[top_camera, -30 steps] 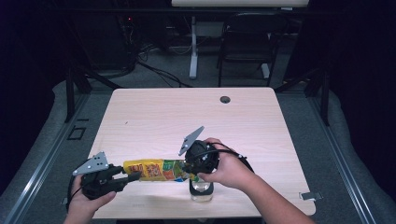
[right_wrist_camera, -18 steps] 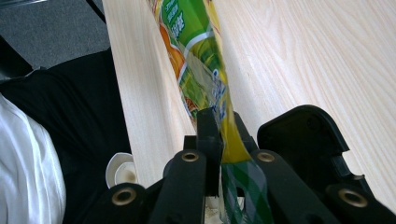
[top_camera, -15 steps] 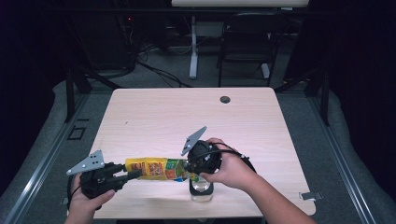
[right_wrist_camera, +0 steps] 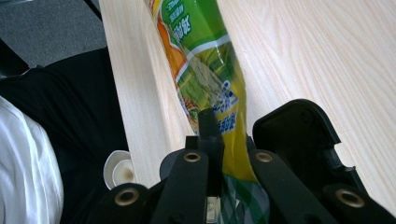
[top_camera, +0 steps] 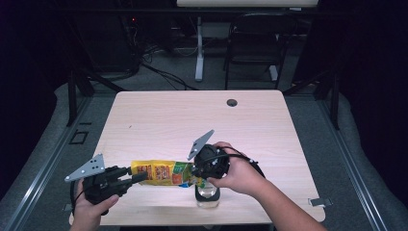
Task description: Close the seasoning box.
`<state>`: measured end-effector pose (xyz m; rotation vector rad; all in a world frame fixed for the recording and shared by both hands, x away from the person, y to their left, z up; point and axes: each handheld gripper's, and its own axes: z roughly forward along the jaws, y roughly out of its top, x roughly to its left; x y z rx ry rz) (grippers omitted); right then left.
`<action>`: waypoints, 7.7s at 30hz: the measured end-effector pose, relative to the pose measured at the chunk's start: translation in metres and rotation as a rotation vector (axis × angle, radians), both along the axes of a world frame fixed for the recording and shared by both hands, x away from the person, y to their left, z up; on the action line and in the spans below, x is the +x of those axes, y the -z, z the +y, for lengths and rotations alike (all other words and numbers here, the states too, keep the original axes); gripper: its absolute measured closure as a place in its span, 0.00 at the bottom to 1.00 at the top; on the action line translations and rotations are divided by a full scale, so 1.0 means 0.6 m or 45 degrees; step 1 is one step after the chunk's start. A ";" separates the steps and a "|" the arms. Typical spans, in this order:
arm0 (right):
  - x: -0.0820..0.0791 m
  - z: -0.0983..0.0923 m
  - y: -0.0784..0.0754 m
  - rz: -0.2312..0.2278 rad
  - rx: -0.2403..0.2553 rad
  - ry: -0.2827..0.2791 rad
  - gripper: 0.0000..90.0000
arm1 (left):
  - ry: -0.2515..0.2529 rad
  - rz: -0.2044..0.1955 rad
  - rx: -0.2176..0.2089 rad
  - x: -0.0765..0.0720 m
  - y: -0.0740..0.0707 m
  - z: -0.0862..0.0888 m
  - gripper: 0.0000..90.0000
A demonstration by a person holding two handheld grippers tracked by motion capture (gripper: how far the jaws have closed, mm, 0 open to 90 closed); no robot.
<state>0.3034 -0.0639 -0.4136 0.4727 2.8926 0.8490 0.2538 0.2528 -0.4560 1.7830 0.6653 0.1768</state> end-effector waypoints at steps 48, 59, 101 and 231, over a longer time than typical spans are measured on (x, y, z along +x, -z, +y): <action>-0.009 -0.032 0.010 -0.014 0.022 0.035 0.98 | 0.025 -0.143 -0.124 -0.008 -0.024 -0.034 0.89; -0.010 -0.047 0.014 -0.015 0.038 0.052 0.97 | 0.046 -0.164 -0.129 -0.006 -0.035 -0.050 0.89; -0.011 -0.072 0.026 0.001 0.054 0.093 0.96 | 0.090 -0.189 -0.141 -0.001 -0.053 -0.085 0.89; -0.035 -0.124 0.002 0.006 0.054 0.107 0.99 | 0.136 -0.205 -0.124 0.000 -0.071 -0.130 0.85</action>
